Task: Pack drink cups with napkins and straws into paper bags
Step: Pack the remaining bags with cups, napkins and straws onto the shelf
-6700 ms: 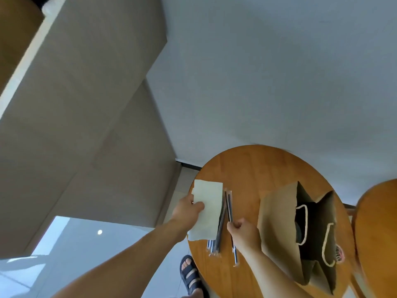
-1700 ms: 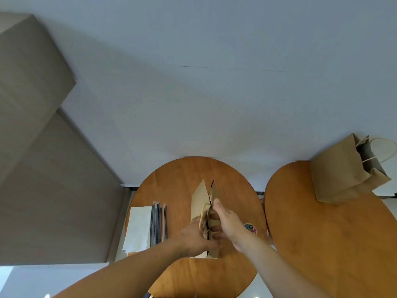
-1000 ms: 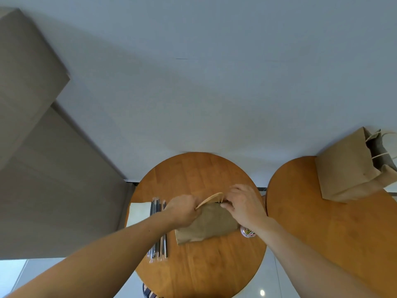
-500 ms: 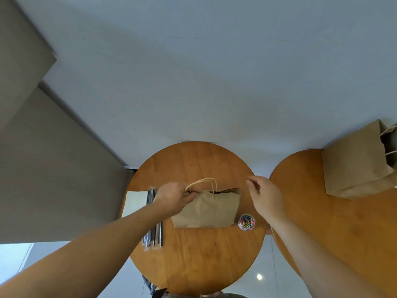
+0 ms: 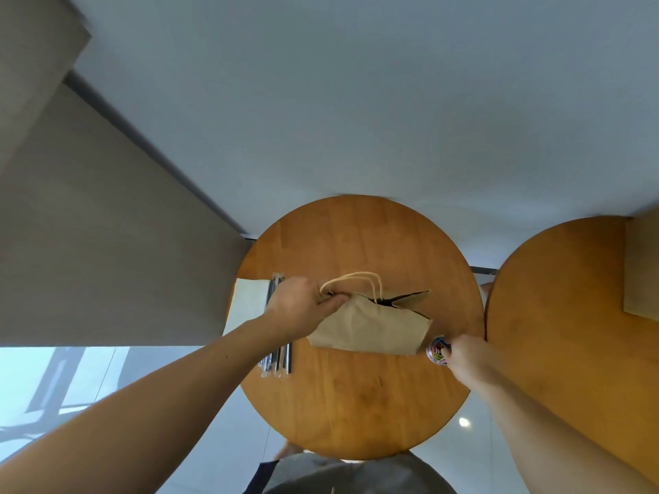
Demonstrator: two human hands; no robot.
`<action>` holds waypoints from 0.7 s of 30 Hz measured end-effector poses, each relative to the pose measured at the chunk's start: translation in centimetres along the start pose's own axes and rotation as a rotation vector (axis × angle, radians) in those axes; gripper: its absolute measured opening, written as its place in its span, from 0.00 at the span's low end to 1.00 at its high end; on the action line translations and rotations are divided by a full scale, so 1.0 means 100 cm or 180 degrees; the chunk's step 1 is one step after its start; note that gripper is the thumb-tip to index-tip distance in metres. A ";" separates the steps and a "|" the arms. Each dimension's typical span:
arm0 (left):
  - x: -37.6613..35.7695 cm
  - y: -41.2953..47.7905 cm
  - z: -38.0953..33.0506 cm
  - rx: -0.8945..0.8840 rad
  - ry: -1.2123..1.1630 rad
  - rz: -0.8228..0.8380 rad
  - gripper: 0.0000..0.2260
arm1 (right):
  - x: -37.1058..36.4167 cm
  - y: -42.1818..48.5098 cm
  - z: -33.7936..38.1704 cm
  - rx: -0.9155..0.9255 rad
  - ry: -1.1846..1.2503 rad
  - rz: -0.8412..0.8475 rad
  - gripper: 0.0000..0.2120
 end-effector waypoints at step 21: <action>-0.008 -0.009 0.006 0.0011 0.0065 -0.0066 0.14 | 0.000 -0.005 0.006 -0.0208 0.0203 -0.0363 0.15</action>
Point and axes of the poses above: each hand's wrist, its own y-axis towards the middle knuckle, its own x-axis out of the back of the hand, z = x × y, the point moved 1 cm from there along y, towards the middle knuckle, and after that the axes turned 14 degrees about -z, right-handed, at the moved point
